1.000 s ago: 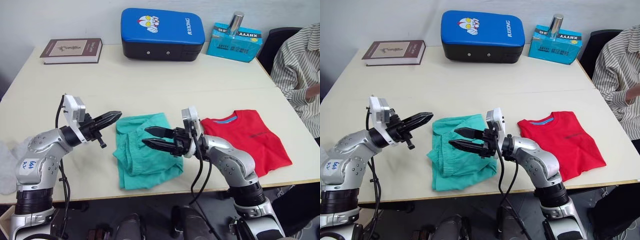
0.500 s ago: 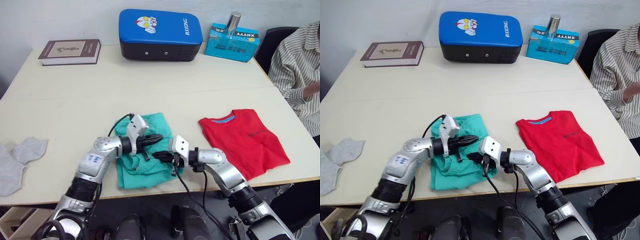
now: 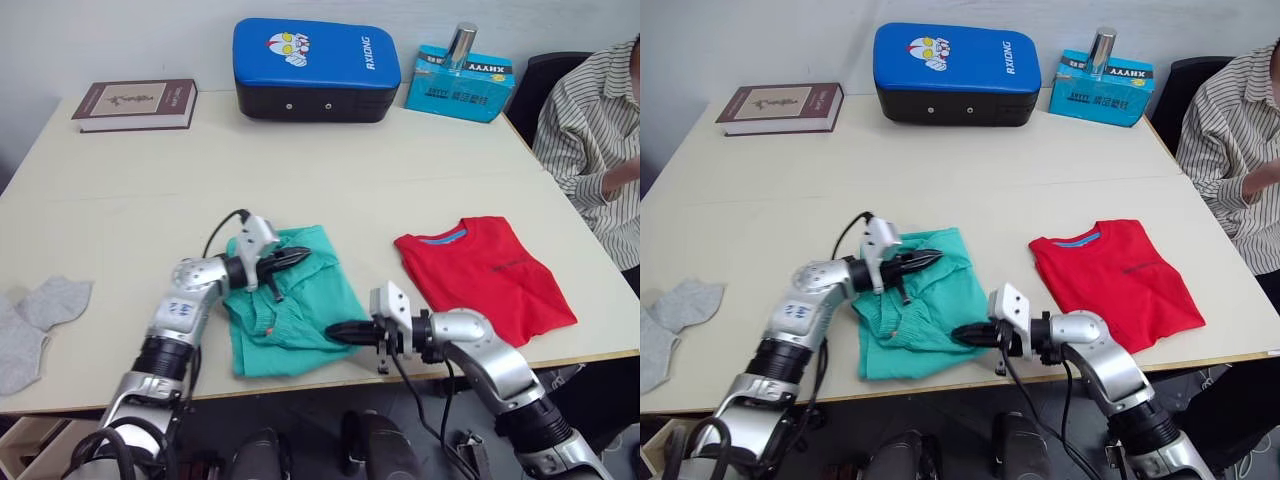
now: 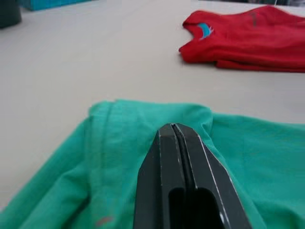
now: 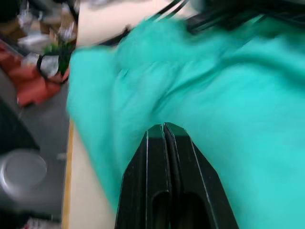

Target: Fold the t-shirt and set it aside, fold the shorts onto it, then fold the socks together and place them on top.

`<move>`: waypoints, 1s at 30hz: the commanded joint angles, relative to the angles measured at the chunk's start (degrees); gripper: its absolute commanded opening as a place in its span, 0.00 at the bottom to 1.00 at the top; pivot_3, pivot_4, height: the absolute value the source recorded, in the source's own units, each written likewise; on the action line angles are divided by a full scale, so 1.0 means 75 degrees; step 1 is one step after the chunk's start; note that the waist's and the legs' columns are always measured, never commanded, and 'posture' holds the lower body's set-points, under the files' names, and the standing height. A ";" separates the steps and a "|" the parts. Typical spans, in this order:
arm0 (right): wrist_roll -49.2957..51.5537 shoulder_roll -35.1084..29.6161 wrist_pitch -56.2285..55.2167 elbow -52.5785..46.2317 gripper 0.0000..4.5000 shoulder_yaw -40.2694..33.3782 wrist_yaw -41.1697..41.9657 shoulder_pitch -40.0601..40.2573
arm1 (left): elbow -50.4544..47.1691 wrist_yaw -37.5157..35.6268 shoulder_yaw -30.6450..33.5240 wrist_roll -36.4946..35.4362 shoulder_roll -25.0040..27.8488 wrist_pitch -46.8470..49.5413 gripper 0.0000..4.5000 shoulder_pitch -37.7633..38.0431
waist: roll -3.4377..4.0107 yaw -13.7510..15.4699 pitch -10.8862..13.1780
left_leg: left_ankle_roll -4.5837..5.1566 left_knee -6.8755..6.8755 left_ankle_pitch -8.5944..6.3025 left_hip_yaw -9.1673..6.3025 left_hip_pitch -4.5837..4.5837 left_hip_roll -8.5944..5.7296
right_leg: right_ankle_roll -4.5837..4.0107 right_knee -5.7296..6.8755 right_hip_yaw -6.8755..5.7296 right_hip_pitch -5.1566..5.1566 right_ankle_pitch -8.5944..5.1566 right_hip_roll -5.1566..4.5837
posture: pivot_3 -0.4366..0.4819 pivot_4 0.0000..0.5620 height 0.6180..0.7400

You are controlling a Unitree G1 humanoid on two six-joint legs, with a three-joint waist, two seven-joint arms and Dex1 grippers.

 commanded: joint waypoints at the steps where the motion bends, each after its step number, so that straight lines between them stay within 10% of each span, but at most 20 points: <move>1: -0.0135 0.0333 -0.0331 0.0707 0.01 -0.0216 -0.0244 -0.0640 | -0.0823 -0.0475 -0.0208 -0.0022 0.0182 0.0007 0.00 0.0464 | 0.0001 0.0038 0.0000 | 0.0000 0.0004 0.0000 -0.0001 0.0000 -0.0001 | -0.0001 0.0002 0.0000 0.0000 -0.0001 0.0001 | 0.48 0.27 1.00; 10: -0.0989 0.1393 -0.1735 0.4048 0.01 -0.0789 -0.1420 -0.1687 | -0.0922 0.0459 -0.0248 0.0744 0.0111 -0.0064 0.00 0.1396 | 0.0002 0.0036 0.0002 | 0.0016 0.0011 -0.0003 0.0002 -0.0011 -0.0017 | -0.0001 0.0007 0.0005 0.0000 -0.0001 -0.0009 | 0.48 0.27 1.00; 14: 0.0448 0.0952 0.0443 0.3210 0.01 -0.1551 -0.0859 -0.1560 | -0.0835 0.0158 -0.0244 0.0559 0.0022 -0.0504 0.00 0.1581 | 0.0005 0.0043 0.0003 | 0.0014 0.0011 -0.0003 0.0000 -0.0007 -0.0012 | -0.0001 0.0009 0.0006 0.0001 -0.0001 -0.0015 | 0.48 0.27 1.00; 24: 0.1937 -0.0612 0.6554 0.3185 0.68 -0.1397 -0.0653 -0.2964 | -0.0114 -0.0100 -0.0052 0.0599 0.0034 -0.1346 0.00 0.1358 | 0.0029 0.0014 0.0008 | 0.0022 0.0008 -0.0007 -0.0005 0.0001 -0.0008 | -0.0006 0.0017 -0.0006 0.0000 -0.0003 -0.0036 | 0.48 0.27 1.00; 30: 0.1842 0.0349 0.7716 0.4234 0.99 -0.1087 -0.0982 -0.3955 | 0.0032 0.0027 0.0106 0.0500 -0.0135 -0.1563 0.00 0.1376 | 0.0033 -0.0014 0.0003 | 0.0021 0.0009 -0.0006 -0.0001 0.0000 -0.0012 | -0.0010 0.0023 -0.0009 -0.0001 -0.0005 -0.0040 | 0.48 0.27 1.00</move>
